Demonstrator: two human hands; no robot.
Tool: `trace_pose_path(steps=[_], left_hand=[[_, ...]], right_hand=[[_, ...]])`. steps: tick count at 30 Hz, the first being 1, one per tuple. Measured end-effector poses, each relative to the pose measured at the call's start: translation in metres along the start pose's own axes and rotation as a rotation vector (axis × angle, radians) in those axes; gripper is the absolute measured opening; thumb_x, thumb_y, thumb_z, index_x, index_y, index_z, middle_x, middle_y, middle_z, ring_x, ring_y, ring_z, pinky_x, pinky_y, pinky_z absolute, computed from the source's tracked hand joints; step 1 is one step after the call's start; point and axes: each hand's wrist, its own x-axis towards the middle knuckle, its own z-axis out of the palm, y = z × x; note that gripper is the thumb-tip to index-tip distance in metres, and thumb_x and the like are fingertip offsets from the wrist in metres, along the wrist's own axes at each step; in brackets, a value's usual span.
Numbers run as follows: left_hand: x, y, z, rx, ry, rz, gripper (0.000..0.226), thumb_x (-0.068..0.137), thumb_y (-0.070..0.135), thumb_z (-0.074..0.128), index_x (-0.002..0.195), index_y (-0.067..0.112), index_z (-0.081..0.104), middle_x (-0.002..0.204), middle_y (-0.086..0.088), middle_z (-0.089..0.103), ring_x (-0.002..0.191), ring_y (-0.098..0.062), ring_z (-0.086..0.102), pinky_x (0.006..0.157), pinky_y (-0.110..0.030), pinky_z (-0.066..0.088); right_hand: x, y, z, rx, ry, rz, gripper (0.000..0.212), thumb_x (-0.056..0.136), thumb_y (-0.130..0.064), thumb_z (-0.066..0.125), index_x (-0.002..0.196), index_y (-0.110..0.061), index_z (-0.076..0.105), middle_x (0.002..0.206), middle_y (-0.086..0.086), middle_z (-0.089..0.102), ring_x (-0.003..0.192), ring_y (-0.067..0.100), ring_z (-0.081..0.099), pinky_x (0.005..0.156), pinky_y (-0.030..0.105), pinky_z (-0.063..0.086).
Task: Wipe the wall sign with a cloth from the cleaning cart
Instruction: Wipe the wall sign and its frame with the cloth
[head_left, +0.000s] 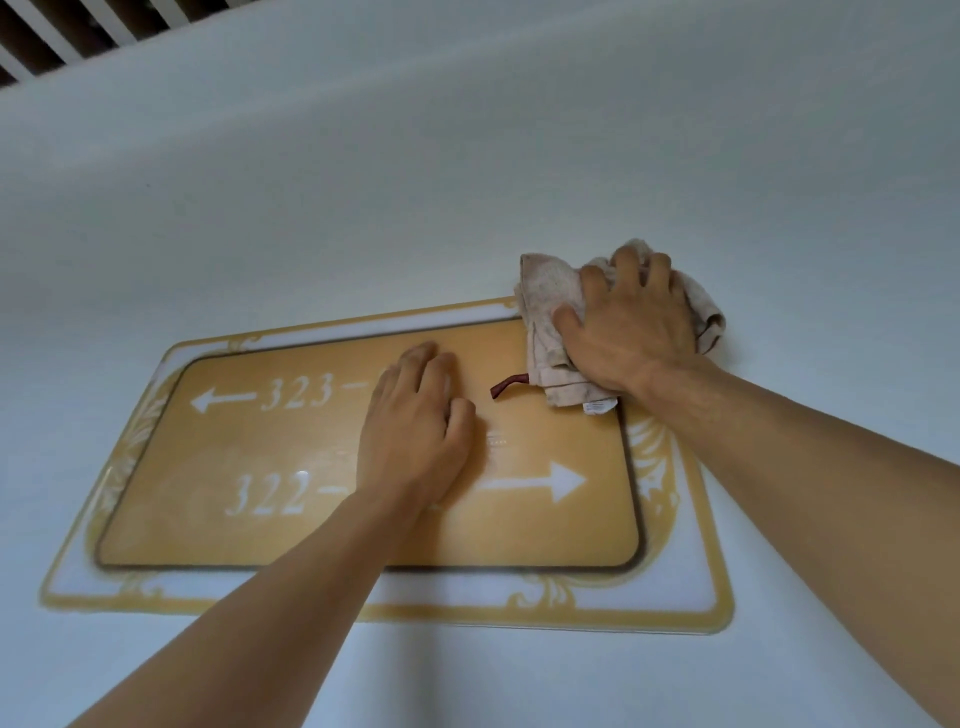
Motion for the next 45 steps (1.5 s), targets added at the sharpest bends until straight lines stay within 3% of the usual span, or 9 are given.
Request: trace_pose_path(steps=[5, 10, 16, 19, 21, 24, 27, 33, 45], left_hand=[[-0.004, 0.000, 0.000, 0.040, -0.011, -0.021, 0.055, 0.090, 0.037, 0.028, 0.138, 0.016, 0.047, 0.154, -0.006, 0.039, 0.142, -0.021, 0.032, 0.119, -0.041, 0.023], [-0.005, 0.001, 0.002, 0.105, 0.085, -0.200, 0.055, 0.090, 0.040, 0.026, 0.136, 0.016, 0.045, 0.147, -0.010, 0.042, 0.142, -0.024, 0.029, 0.120, -0.046, 0.017], [-0.005, -0.004, 0.003, 0.084, 0.114, -0.359, 0.035, 0.092, 0.028, 0.037, 0.115, 0.011, 0.056, 0.125, -0.008, 0.055, 0.125, -0.030, 0.044, 0.113, -0.051, 0.025], [-0.007, -0.009, -0.002, 0.110, 0.102, -0.296, 0.032, 0.091, 0.027, 0.038, 0.112, 0.012, 0.057, 0.119, -0.007, 0.057, 0.114, -0.029, 0.048, 0.104, -0.046, 0.033], [-0.013, -0.022, -0.007, 0.165, 0.087, -0.160, 0.036, 0.090, 0.030, 0.036, 0.114, 0.013, 0.056, 0.120, -0.006, 0.057, 0.111, -0.028, 0.048, 0.097, -0.042, 0.034], [-0.022, -0.050, -0.020, 0.183, 0.025, 0.019, 0.050, 0.086, 0.038, 0.030, 0.124, 0.015, 0.054, 0.131, -0.005, 0.054, 0.118, -0.026, 0.047, 0.098, -0.040, 0.034], [-0.025, -0.071, -0.026, 0.158, -0.026, 0.119, 0.045, 0.086, 0.039, 0.032, 0.117, 0.018, 0.056, 0.129, -0.001, 0.054, 0.117, -0.022, 0.047, 0.099, -0.036, 0.034], [-0.010, -0.133, -0.043, 0.136, 0.016, 0.096, 0.035, 0.084, 0.038, 0.031, 0.100, 0.018, 0.054, 0.113, -0.001, 0.053, 0.104, -0.023, 0.047, 0.091, -0.038, 0.037], [-0.004, -0.252, -0.073, 0.064, 0.028, 0.112, 0.036, 0.082, 0.032, 0.041, 0.106, 0.013, 0.059, 0.119, -0.006, 0.054, 0.110, -0.026, 0.048, 0.095, -0.039, 0.038]], right_hand=[[0.000, -0.011, 0.000, -0.026, -0.057, -0.022, 0.067, 0.098, -0.057, 0.028, 0.150, -0.016, 0.037, 0.158, 0.015, 0.025, 0.141, 0.043, 0.022, 0.115, 0.054, 0.022], [-0.005, -0.029, 0.006, 0.045, -0.051, -0.069, 0.069, 0.098, -0.058, 0.028, 0.155, -0.018, 0.029, 0.163, 0.014, 0.019, 0.148, 0.043, 0.010, 0.121, 0.053, 0.006], [-0.006, -0.068, 0.017, 0.019, -0.079, -0.125, 0.075, 0.097, -0.063, 0.025, 0.159, -0.020, 0.019, 0.165, 0.013, 0.012, 0.149, 0.044, 0.006, 0.122, 0.052, 0.000], [-0.004, -0.076, 0.020, 0.001, -0.090, -0.108, 0.077, 0.096, -0.066, 0.022, 0.160, -0.022, 0.017, 0.166, 0.014, 0.010, 0.149, 0.045, 0.005, 0.122, 0.053, 0.001], [-0.002, -0.083, 0.021, -0.004, -0.085, -0.104, 0.078, 0.095, -0.067, 0.021, 0.159, -0.023, 0.017, 0.166, 0.013, 0.010, 0.149, 0.045, 0.006, 0.122, 0.054, 0.002], [0.001, -0.103, 0.024, 0.006, -0.080, -0.092, 0.078, 0.094, -0.068, 0.021, 0.159, -0.024, 0.018, 0.166, 0.012, 0.011, 0.150, 0.044, 0.006, 0.122, 0.054, 0.002], [-0.001, -0.124, 0.030, 0.000, -0.101, -0.061, 0.078, 0.093, -0.068, 0.021, 0.159, -0.025, 0.019, 0.165, 0.012, 0.012, 0.149, 0.044, 0.007, 0.122, 0.054, 0.003], [0.003, -0.197, 0.043, 0.016, -0.061, -0.067, 0.078, 0.093, -0.068, 0.022, 0.158, -0.025, 0.022, 0.164, 0.012, 0.016, 0.148, 0.044, 0.010, 0.122, 0.054, 0.004], [0.014, -0.321, 0.065, 0.026, -0.018, -0.085, 0.073, 0.093, -0.064, 0.025, 0.153, -0.024, 0.033, 0.162, 0.013, 0.021, 0.146, 0.043, 0.015, 0.121, 0.054, 0.009]])
